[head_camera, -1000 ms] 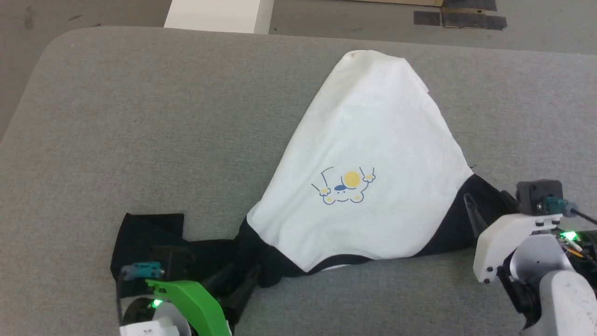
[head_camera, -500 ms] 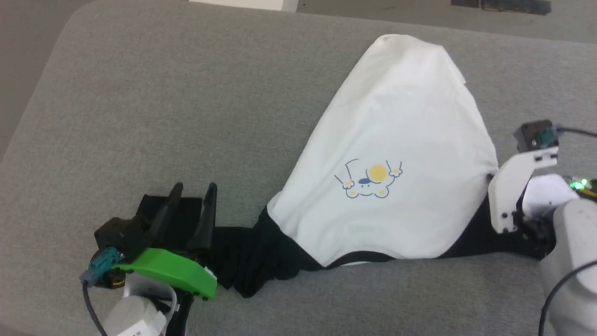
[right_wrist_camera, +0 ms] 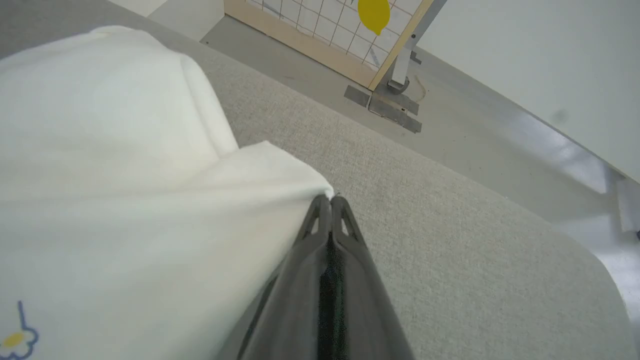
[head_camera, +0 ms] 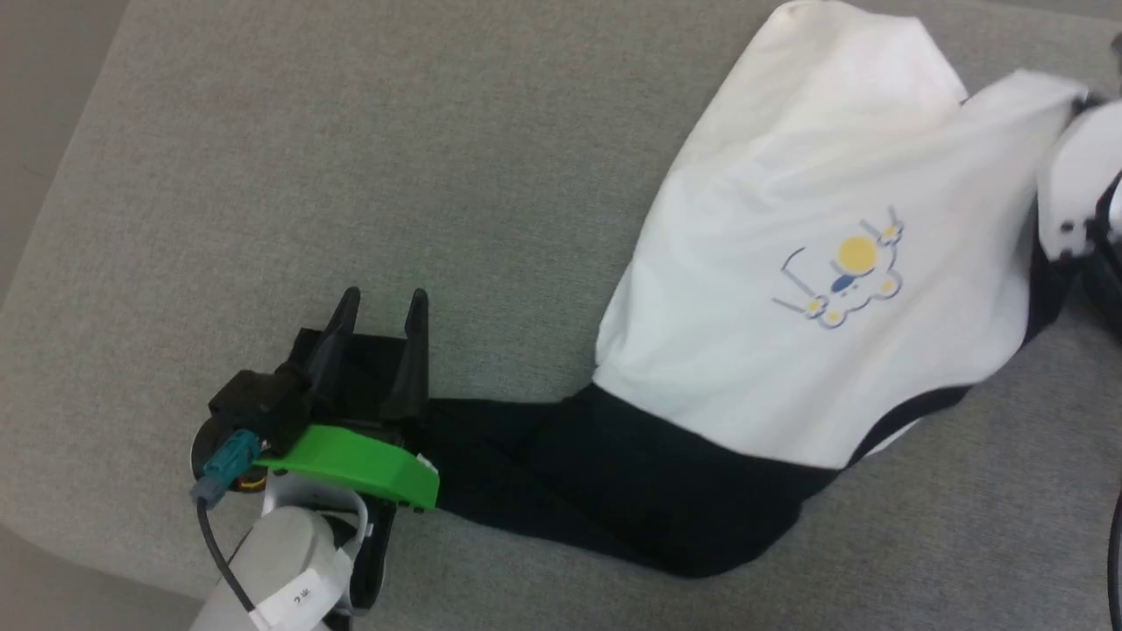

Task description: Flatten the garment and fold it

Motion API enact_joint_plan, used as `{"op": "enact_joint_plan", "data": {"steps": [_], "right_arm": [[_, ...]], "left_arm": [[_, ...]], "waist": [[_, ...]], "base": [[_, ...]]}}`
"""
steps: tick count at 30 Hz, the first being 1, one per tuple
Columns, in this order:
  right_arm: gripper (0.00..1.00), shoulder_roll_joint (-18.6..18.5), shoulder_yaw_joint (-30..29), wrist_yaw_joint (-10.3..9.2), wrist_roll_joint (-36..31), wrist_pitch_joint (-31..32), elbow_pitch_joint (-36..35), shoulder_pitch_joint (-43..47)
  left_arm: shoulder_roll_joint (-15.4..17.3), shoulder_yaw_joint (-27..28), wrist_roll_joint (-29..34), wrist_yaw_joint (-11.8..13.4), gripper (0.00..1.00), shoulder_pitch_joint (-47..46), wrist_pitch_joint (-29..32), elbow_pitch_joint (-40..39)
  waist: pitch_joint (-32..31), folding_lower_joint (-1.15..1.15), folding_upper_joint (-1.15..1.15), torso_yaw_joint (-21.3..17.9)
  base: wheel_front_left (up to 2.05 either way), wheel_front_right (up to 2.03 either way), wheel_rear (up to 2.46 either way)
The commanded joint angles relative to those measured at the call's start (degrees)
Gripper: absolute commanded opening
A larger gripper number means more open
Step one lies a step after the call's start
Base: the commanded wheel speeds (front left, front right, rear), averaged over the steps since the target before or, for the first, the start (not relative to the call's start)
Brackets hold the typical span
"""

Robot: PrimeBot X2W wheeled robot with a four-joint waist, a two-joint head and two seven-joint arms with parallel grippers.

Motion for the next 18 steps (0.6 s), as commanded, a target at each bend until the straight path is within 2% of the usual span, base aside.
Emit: {"op": "enact_joint_plan", "data": {"steps": [1, 3, 4, 5, 9, 12, 15, 18], "right_arm": [[0.00, 0.44, -0.49, -0.12, -1.49, -2.33, 1.18, -1.92], [0.00, 1.76, -1.38, -0.12, -3.02, -5.22, 3.42, -3.83], [0.41, 2.69, -1.67, -0.12, -3.34, -5.87, 5.00, -4.42], [1.00, 3.39, -2.14, -0.12, -3.37, -6.01, 6.25, -4.77], [1.00, 5.00, -2.88, -0.12, -2.67, -8.32, 9.53, -4.31], [1.00, 5.79, -3.11, -0.12, -0.65, -11.63, 9.11, -1.45], [1.00, 7.06, -3.10, -0.12, 2.32, -15.22, 6.19, 2.89], [1.00, 8.53, -2.49, -0.12, 5.40, -19.23, 0.03, 8.96]], "left_arm": [[-0.56, -0.06, 0.91, -0.37, 1.00, -1.35, -0.51, 0.31], [-1.14, -0.33, 1.49, -0.71, 1.00, -1.86, -0.58, 0.67], [-1.42, -0.47, 1.74, -0.94, 1.00, -2.06, -0.60, 0.83], [-1.63, -0.54, 1.89, -1.11, 1.00, -2.17, -0.61, 0.93], [-1.89, -1.26, 2.84, -1.87, 1.00, -2.16, -0.65, 1.14], [-1.44, -2.51, 3.37, -2.50, 1.00, -1.48, -0.13, 1.16], [-0.42, -4.32, 3.53, -3.69, 1.00, -0.67, 2.38, 0.91], [1.46, -6.95, 4.06, -5.19, 1.00, -0.19, 7.47, 0.71]], "waist": [[1.49, -0.01, 0.00, 1.38], [1.74, -0.01, 0.00, 1.51], [1.74, -0.01, 0.00, 1.49], [1.68, -0.01, 0.00, 1.44], [0.31, -0.01, 0.00, 0.67], [-1.62, -0.01, 0.00, -0.60], [-3.56, -0.01, 0.00, -2.38], [-5.16, -0.01, 0.00, -4.32]], "base": [[0.00, 0.00, 0.00], [0.00, 0.00, 0.00], [0.00, 0.00, 0.00], [0.00, 0.00, 0.00], [0.00, 0.00, 0.00], [0.00, 0.00, 0.00], [0.00, 0.00, 0.00], [0.00, 0.00, 0.00]]}}
